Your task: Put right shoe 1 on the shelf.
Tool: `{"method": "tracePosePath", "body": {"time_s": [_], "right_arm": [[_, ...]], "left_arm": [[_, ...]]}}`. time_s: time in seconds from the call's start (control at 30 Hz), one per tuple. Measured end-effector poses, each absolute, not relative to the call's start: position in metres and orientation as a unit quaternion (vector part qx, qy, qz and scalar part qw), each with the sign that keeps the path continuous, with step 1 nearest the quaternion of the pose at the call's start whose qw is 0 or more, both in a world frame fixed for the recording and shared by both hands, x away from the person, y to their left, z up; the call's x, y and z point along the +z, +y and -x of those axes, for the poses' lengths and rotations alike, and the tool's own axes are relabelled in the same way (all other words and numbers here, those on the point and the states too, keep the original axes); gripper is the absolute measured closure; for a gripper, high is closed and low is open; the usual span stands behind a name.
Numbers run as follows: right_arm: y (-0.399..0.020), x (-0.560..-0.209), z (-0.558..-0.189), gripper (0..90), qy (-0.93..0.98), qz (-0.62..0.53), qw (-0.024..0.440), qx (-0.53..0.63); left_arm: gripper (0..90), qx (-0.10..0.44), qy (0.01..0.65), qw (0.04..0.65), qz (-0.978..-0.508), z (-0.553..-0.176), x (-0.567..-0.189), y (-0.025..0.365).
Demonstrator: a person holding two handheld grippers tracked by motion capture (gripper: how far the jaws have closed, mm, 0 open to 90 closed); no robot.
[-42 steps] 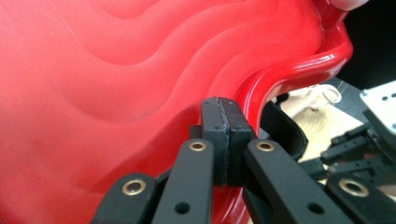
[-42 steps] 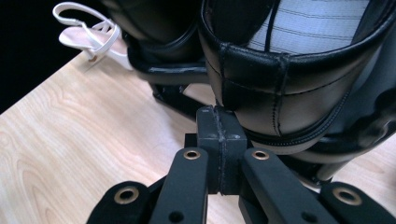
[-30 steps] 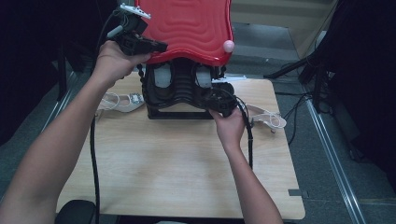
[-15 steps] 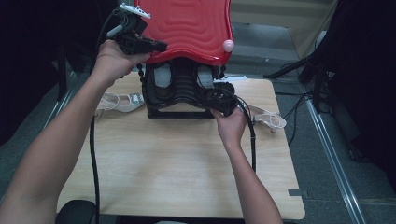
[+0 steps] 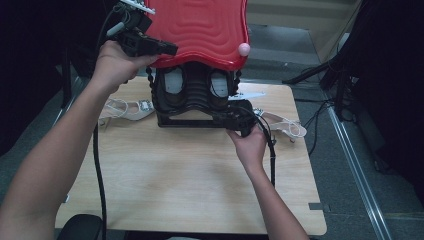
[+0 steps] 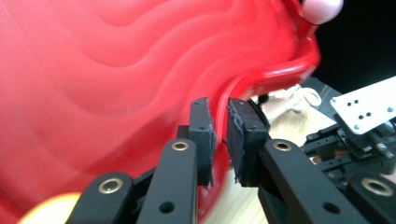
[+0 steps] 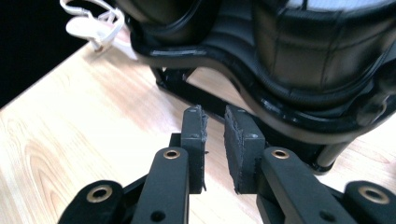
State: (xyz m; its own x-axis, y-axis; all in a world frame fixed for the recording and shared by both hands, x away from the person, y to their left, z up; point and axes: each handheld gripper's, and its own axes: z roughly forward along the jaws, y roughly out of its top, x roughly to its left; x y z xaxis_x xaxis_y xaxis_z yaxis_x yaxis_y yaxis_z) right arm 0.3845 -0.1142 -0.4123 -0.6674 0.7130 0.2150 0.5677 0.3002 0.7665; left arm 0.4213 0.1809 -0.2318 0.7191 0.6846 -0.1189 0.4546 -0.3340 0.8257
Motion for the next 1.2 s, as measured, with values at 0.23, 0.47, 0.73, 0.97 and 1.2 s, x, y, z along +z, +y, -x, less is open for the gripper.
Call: {"method": "tracePosePath", "body": {"time_s": [0.23,0.47,0.73,0.97,1.2], "right_arm": [[-0.120,-0.423,-0.372,69.7,0.793,-0.390,0.062,0.463],[-0.125,-0.435,-0.363,66.3,0.788,-0.408,0.037,0.460],[-0.130,-0.452,-0.352,72.2,0.797,-0.402,0.031,0.450],[-0.133,-0.463,-0.341,83.1,0.805,-0.388,0.019,0.448],[-0.138,-0.476,-0.334,80.1,0.802,-0.395,-0.005,0.449]], "left_arm": [[72.0,0.107,0.346,0.468,-0.806,-0.395,-0.240,0.183],[69.9,0.095,0.339,0.469,-0.810,-0.376,-0.260,0.186],[67.8,0.078,0.337,0.465,-0.815,-0.364,-0.296,0.188],[66.5,0.064,0.345,0.461,-0.815,-0.362,-0.327,0.191],[66.7,0.059,0.348,0.453,-0.819,-0.360,-0.354,0.194]]}}
